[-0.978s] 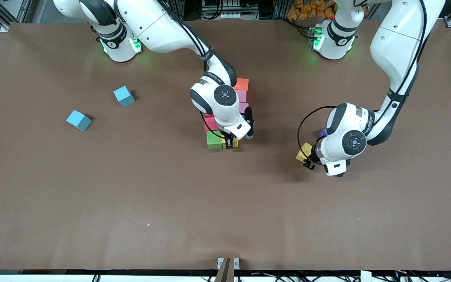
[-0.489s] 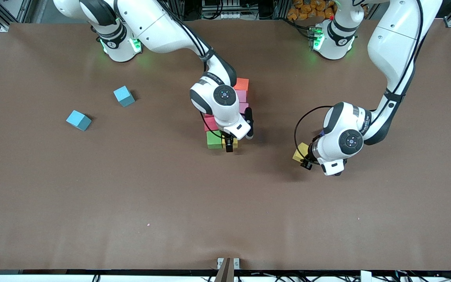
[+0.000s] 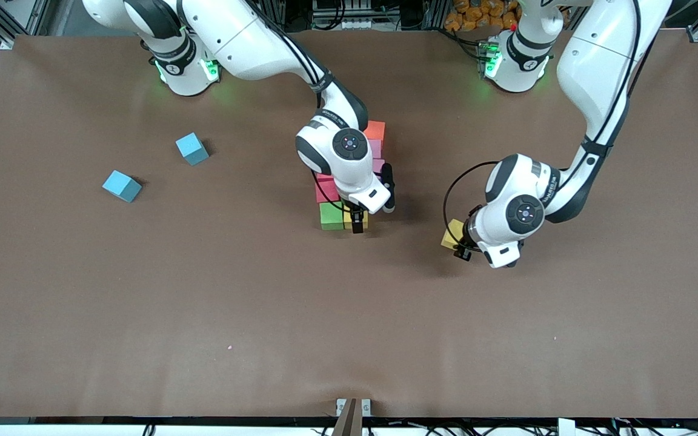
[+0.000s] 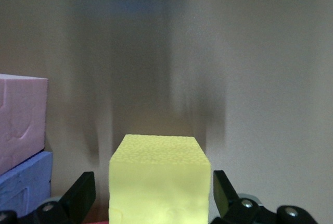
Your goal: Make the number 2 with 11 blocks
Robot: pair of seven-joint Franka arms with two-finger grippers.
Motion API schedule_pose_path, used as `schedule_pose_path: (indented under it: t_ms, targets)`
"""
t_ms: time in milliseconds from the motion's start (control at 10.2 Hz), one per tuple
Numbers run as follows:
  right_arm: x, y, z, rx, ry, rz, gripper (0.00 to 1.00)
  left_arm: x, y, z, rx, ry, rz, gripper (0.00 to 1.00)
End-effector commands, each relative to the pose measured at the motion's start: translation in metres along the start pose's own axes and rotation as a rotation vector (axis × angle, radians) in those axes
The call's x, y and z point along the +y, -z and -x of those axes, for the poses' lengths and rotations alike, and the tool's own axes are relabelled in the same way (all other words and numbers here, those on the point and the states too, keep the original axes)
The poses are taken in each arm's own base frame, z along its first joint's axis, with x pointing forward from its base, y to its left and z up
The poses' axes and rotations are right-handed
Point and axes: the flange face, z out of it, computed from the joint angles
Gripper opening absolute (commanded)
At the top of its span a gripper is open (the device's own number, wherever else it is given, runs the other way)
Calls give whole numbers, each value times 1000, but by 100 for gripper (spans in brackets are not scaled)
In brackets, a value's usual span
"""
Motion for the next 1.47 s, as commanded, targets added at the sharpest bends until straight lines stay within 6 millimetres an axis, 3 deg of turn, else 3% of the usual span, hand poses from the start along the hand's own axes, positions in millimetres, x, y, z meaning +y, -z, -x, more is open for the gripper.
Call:
schedule_pose_path:
  t_ms: [0,293,391,685,783,880,978,1076,1174,1370]
  targets:
    - [-5,21,6,2,-14,-11,100,0,3,4,-6,31,5,46]
    - [-6,38,17,5,-14,-12,100,1,1,16,0,41,4,46]
    - [-9,46,21,8,1,-8,100,2,-2,31,6,34,0,46]
    - [-6,83,40,47,-31,-16,100,9,3,46,7,64,19,46]
    - [0,100,69,42,-62,-8,100,12,0,58,5,91,20,46]
    - [15,119,107,42,-124,1,100,10,-12,82,7,118,9,46]
    - [33,139,152,30,-201,-5,100,10,-15,86,24,144,13,46]
    - [52,172,192,37,-292,-23,100,12,-13,86,24,177,34,46]
    - [63,202,220,100,-428,-64,100,12,-16,93,21,218,43,46]
    - [86,252,291,158,-607,-32,100,9,-23,120,19,268,45,52]
